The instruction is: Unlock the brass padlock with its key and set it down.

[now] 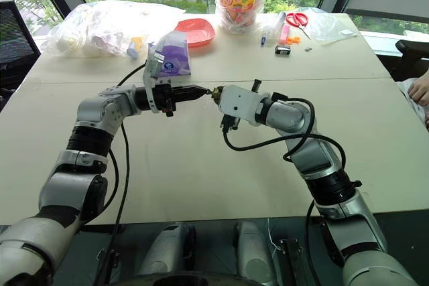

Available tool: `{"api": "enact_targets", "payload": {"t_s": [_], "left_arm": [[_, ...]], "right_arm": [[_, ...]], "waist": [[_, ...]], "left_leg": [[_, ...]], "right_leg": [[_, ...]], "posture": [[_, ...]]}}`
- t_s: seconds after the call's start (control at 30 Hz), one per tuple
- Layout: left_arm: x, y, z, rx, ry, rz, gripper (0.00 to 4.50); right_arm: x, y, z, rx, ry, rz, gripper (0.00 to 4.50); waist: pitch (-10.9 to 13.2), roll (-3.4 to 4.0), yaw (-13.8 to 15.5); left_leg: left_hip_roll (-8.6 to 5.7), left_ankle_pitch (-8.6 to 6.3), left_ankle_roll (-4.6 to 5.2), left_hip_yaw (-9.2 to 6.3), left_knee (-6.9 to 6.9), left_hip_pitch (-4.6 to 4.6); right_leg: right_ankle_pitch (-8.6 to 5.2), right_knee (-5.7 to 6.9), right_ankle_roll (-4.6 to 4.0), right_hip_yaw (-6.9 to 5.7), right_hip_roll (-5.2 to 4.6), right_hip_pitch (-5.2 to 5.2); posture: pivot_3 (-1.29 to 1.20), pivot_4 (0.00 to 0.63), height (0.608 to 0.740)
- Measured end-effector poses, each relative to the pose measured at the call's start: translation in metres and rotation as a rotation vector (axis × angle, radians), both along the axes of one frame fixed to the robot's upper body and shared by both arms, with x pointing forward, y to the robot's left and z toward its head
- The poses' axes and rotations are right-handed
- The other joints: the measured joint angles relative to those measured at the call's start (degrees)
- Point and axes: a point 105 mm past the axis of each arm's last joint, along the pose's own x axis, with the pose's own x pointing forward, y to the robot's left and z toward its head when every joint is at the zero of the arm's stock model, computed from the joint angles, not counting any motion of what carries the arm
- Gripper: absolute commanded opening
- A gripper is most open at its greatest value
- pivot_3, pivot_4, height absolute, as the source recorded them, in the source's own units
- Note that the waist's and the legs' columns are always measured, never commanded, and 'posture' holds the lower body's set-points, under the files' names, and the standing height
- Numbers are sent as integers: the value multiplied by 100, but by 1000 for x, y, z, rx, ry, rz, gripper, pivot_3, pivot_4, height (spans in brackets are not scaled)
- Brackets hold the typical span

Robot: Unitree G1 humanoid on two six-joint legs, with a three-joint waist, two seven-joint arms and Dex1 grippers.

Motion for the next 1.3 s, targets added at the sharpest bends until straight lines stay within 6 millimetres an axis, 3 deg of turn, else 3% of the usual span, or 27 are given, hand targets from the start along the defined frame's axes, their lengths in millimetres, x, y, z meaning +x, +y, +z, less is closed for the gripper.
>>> {"api": "enact_targets", "payload": {"t_s": [0.27, 0.83, 0.9, 0.97, 1.07, 1.1, 1.2, 1.3], "left_arm": [[2, 0, -1, 36, -61, 12, 21], [-6, -9, -2, 358, -708, -37, 21], [-5, -10, -4, 365, -686, -39, 21], [-1, -11, -8, 328, -518, -24, 21], [-6, -1, -5, 216, -241, -73, 850], [-9, 1, -3, 186, -183, -100, 1328], [-3, -5, 2, 140, -138, -75, 2578], [0, -3, 5, 127, -131, -50, 2578]], "right_arm": [[0, 0, 0, 0, 3, 1, 699], [0, -2, -7, -13, 53, 4, 699], [-1, -3, -9, -11, 63, 2, 699], [1, -5, -12, -16, 75, -14, 699], [-2, -1, -11, -21, 59, 11, 699], [-3, 0, -8, -20, 43, 18, 699], [-2, 0, -2, -12, 16, 16, 699], [-2, 1, -1, -12, 10, 18, 699]], "waist": [[0, 0, 2], [0, 0, 8], [0, 0, 17], [0, 0, 34], [1, 0, -25], [1, 0, -41], [1, 0, -4], [1, 0, -2]], "left_leg": [[0, 0, 0, 0, 0, 0], [0, 0, 0, 2, 0, 0], [0, 0, 0, 2, 0, -1], [-1, 0, 0, 1, 3, -2], [0, -1, 1, 3, 2, -2], [1, -1, 2, 2, -1, -1], [2, -1, 2, -6, 0, -1], [0, -1, 2, -3, 1, -2]], "right_leg": [[0, -1, 0, 0, 0, 0], [-7, -1, -12, 0, -1, 0], [-6, -1, -11, 0, -1, 0], [-2, -1, -2, -1, -1, 2], [-2, 0, 4, 0, 0, -2], [-3, 2, 6, 0, 2, -4], [-4, 5, 7, -3, 5, -3], [-4, 3, 7, -1, 1, -2]], "posture": [[0, 150, 740], [0, 150, 740], [0, 150, 740], [0, 150, 740], [0, 150, 740], [0, 150, 740], [0, 150, 740], [0, 150, 740]]}}
